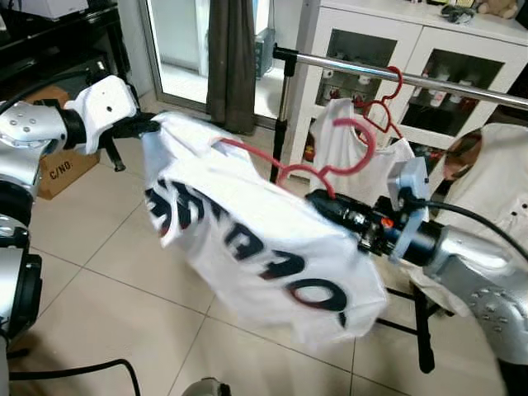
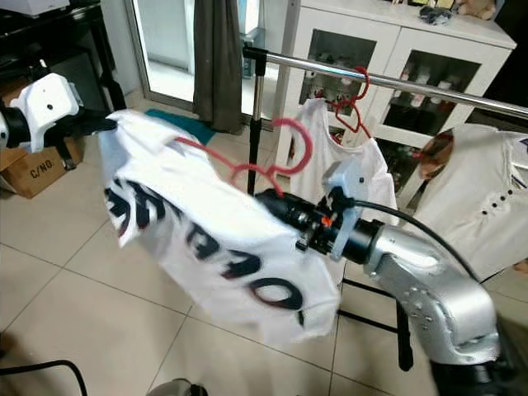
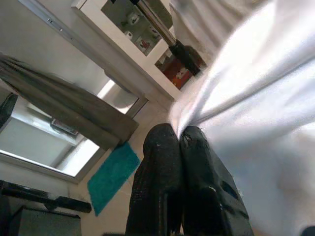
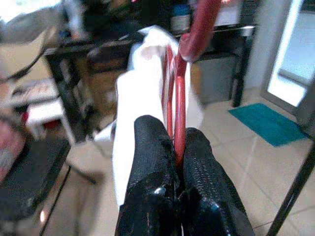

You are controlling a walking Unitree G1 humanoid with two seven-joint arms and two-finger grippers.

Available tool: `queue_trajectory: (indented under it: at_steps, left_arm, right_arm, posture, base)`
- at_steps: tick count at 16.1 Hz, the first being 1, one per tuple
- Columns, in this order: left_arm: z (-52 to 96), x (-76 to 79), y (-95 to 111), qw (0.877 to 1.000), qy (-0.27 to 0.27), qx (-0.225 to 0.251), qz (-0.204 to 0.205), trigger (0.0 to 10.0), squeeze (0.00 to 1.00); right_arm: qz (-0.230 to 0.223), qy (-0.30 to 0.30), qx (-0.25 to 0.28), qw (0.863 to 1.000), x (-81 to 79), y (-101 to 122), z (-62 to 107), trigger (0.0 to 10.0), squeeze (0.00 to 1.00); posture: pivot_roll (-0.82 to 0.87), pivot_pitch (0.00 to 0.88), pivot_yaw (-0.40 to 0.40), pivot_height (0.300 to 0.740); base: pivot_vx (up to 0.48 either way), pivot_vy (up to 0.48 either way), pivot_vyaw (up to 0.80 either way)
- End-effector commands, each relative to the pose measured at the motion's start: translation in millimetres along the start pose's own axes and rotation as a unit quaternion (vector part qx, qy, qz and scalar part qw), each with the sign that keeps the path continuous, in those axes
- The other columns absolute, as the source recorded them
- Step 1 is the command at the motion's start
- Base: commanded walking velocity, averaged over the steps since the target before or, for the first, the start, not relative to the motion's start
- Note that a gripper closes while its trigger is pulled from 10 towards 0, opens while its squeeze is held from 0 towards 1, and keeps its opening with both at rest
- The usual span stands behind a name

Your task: Hang hanger

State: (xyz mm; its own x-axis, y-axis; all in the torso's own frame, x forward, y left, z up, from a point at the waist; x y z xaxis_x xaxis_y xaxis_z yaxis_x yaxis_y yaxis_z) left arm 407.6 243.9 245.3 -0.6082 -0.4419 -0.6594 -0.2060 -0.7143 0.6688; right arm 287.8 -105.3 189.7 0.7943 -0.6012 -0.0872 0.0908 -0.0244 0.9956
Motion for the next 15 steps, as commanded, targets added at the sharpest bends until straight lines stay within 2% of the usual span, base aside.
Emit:
queue_trajectory:
  at_steps: [1,2,3,4,6,7,9,10,11,12,13,15]
  left_arm:
    - [2.8,-9.3,7.9,1.000,0.013,0.006,-0.012,0.0,0.00]
    - [3.0,-10.2,8.5,1.000,0.016,0.007,-0.013,0.0,0.00]
    - [3.6,-12.0,9.1,1.000,0.022,0.008,-0.015,0.0,0.00]
    - [3.9,-13.2,10.5,0.999,0.027,0.012,-0.016,0.0,0.00]
    - [4.0,-14.5,12.1,0.999,0.031,0.017,-0.014,0.0,0.00]
    - [3.8,-15.4,14.0,0.999,0.031,0.021,-0.012,0.0,0.00]
    - [3.4,-22.1,21.1,0.998,0.049,0.030,-0.016,0.0,0.00]
    - [3.9,-27.0,23.6,0.997,0.064,0.031,-0.018,0.0,0.00]
    - [4.5,-30.2,25.1,0.997,0.074,0.033,-0.018,0.0,0.00]
    - [6.4,-39.9,30.6,0.994,0.104,0.041,-0.012,0.0,0.00]
    - [5.8,-40.9,33.8,0.993,0.106,0.052,-0.002,0.0,0.00]
    - [1.6,-37.4,42.1,0.993,0.087,0.080,0.019,0.0,0.00]
  right_arm:
    - [0.029,-0.024,-0.015,0.999,8.9,1.7,3.0,10.0,0.00]
    - [0.036,-0.021,-0.013,0.999,7.4,4.1,3.3,10.0,0.00]
    - [-0.013,0.000,0.048,0.999,0.9,20.7,5.5,10.0,0.00]
    - [0.006,0.001,0.028,1.000,1.1,15.4,6.9,10.0,0.00]
    - [0.011,0.000,0.019,1.000,1.0,12.0,6.7,10.0,0.00]
    - [0.052,0.002,-0.026,0.998,-0.2,1.1,5.6,10.0,0.00]
    - [0.072,0.018,-0.047,0.996,-7.0,-5.9,3.4,10.0,0.00]
    - [0.122,0.022,-0.103,0.987,-6.2,-20.7,5.7,10.0,0.00]
    - [0.136,0.027,-0.123,0.983,-6.4,-27.2,7.3,10.0,0.00]
    - [0.139,0.034,-0.150,0.978,-7.4,-38.6,10.5,10.0,0.00]
    - [0.156,0.039,-0.181,0.970,-6.5,-49.1,12.6,10.0,0.00]
    - [0.161,0.041,-0.195,0.967,-5.3,-57.0,10.8,10.0,0.00]
  posture:
    - [-0.06,0.000,-0.013,0.710]
    - [-0.06,0.000,-0.013,0.710]
    - [-0.06,0.000,-0.012,0.710]
    - [-0.06,0.000,-0.015,0.710]
    - [-0.06,0.000,-0.016,0.710]
    - [-0.06,0.000,-0.016,0.710]
    - [-0.06,0.000,-0.016,0.710]
    - [-0.06,0.000,-0.013,0.710]
    - [-0.06,0.000,-0.013,0.710]
    - [-0.06,0.000,-0.013,0.710]
    - [-0.06,0.000,-0.012,0.710]
    - [-0.06,0.000,-0.014,0.710]
  base:
    - [0.000,0.000,0.00]
    - [0.000,0.000,0.00]
    - [0.000,0.000,0.00]
    - [0.000,0.000,0.00]
    - [0.000,0.000,0.00]
    - [0.000,0.000,0.00]
    - [0.000,0.000,0.00]
    - [0.000,0.000,0.00]
    - [0.000,0.000,0.00]
    - [0.000,0.000,0.00]
    - [0.000,0.000,0.00]
    - [0.000,0.000,0.00]
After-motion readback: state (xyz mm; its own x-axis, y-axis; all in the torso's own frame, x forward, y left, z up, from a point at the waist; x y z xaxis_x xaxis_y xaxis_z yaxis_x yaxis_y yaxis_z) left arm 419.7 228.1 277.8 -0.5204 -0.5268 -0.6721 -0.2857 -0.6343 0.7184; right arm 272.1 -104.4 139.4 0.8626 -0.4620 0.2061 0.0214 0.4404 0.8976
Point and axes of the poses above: a point about 5 cm out from each wrist's last joint towards the gripper, its own z axis pointing back from the gripper into the wrist, its own y axis along the axis of the wrist's last joint, x = y × z, the point moved 5 cm from there along -z, pointing out of the wrist towards the gripper, and after that the axes turned 2 degrees about z, right-handed, at the moved point
